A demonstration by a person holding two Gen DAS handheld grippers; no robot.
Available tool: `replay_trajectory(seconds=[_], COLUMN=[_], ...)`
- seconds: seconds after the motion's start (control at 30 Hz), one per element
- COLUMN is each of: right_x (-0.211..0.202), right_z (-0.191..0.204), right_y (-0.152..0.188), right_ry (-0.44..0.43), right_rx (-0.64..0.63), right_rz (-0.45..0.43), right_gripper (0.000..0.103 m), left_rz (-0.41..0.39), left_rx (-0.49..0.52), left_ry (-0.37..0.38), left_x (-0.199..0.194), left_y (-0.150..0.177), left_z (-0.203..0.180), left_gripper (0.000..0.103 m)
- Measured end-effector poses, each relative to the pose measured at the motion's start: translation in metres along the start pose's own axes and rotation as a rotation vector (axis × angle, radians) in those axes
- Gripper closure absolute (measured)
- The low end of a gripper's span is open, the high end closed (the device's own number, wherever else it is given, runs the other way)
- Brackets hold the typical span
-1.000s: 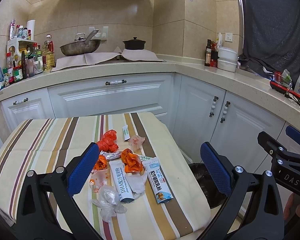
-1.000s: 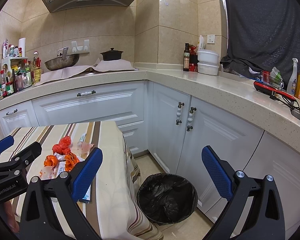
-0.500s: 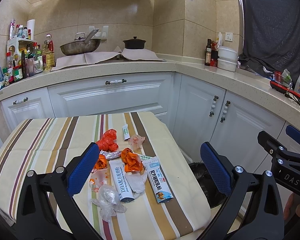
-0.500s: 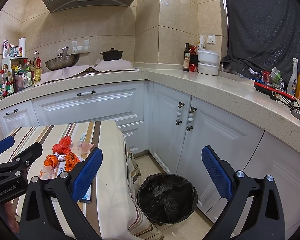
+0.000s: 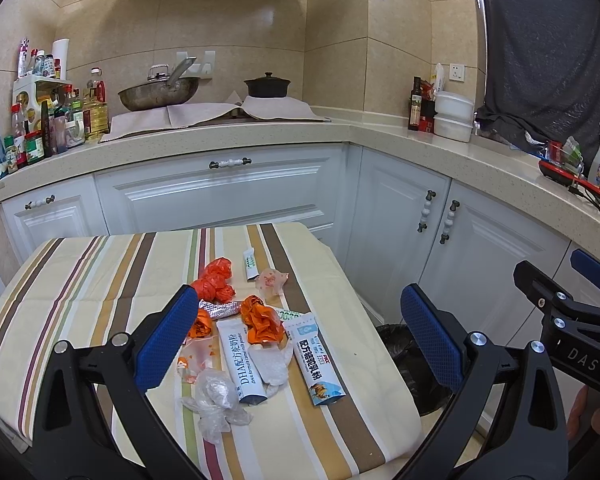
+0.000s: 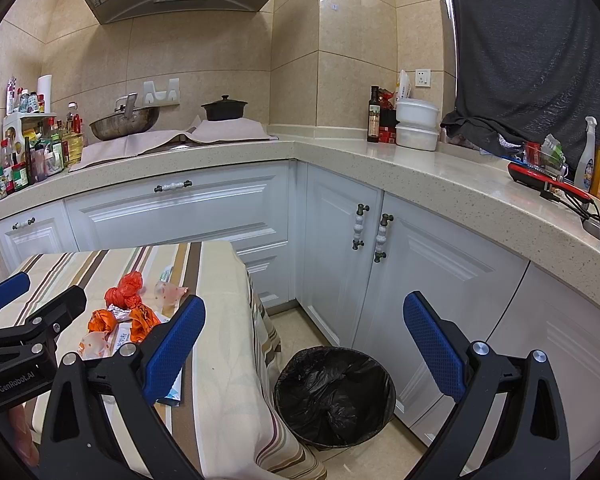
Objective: Collect trash
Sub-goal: 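Grasp the white-blue tube with the right tool while the left tool grasps a clear bag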
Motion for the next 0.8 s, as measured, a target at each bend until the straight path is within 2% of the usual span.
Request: replay_trajectory(seconds=[0.5,0.6,0.8], right_x=[0.004,0.012,0.037], right_z=[0.007,0.017,0.054], right_y=[0.005,0.013,0.042], right_ry=[-0.024,-0.057,-0.148], right_rx=[0.004,0.005,0.006], right_rz=[-0.006,0.004,0.069], right_gripper=[0.006,0.006,0.006], left_rz=[0.016,0.065,0.154], left_rx=[0.025,0.037,-0.006], left_ry=[-0.012,-0.011,-0.065], left_x=[0.005,0.013,0.021], left_y=[0.009,0.022,0.052], left_z=[0.006,0.019,0.068], left_gripper=[0.004,0.004,0.005])
Point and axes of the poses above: each gripper's, at about its wrist camera, not at the fingertips, and x roughly the way its jaws point, z to its left, y to its underside, the point moved 6 cm from there along x, roughly the way its jaws point, and after that the axes turned 8 degrees about -z, right-handed, at the moved point
